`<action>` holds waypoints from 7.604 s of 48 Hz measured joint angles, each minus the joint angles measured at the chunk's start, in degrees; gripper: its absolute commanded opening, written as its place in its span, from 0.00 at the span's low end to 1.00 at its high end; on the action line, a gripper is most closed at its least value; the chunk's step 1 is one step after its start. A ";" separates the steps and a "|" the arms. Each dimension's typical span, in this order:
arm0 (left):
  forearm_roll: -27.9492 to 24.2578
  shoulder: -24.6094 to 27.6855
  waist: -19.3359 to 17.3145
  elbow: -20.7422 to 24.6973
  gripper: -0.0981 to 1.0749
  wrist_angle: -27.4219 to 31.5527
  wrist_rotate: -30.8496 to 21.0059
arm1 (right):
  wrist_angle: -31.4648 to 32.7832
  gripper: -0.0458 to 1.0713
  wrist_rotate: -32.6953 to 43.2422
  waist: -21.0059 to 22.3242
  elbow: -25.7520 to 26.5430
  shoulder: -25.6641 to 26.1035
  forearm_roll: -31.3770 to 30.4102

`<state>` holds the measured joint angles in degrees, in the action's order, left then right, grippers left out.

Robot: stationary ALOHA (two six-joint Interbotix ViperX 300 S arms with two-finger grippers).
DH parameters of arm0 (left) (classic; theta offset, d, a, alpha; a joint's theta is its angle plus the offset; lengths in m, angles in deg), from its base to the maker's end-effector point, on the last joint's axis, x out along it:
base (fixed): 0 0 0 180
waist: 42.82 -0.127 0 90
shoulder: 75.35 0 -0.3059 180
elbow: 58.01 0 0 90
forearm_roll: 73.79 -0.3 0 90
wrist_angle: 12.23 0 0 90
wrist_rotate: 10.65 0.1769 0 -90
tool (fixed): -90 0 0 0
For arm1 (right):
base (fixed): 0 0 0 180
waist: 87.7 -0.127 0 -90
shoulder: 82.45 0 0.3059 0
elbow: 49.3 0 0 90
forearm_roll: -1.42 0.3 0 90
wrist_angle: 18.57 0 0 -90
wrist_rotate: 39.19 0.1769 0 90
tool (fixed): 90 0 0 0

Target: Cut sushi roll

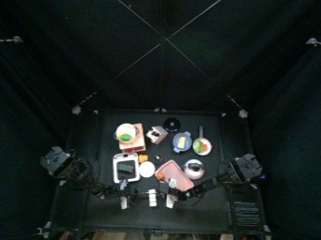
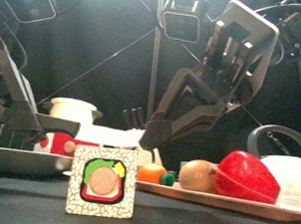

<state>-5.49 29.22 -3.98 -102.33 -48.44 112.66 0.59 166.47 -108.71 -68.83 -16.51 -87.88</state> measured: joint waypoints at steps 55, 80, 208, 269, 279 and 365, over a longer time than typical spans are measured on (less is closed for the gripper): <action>0.00 1.93 0.62 0.79 0.39 2.11 -0.09 | -0.53 0.42 0.00 -0.09 0.70 -1.49 2.55; -0.18 1.85 0.70 0.88 0.39 2.20 0.00 | -0.62 0.42 0.00 0.00 0.79 -1.76 2.46; -2.02 0.70 0.62 0.35 0.39 2.11 -0.09 | 0.62 0.42 0.00 0.00 1.14 -2.29 3.69; -2.90 1.58 1.32 0.35 0.39 0.26 -0.09 | 0.70 0.42 0.00 0.00 1.14 -2.29 3.08; -1.41 3.69 1.32 0.70 0.39 0.26 -0.09 | 0.44 0.42 0.00 0.00 1.32 -2.99 3.52; -1.05 1.85 1.41 1.85 0.39 4.22 0.26 | -1.49 0.23 0.00 0.35 3.25 -4.92 8.88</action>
<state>-6.55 31.07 -2.57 -100.48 -44.22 112.93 -0.91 166.47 -108.36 -65.58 -21.43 -79.00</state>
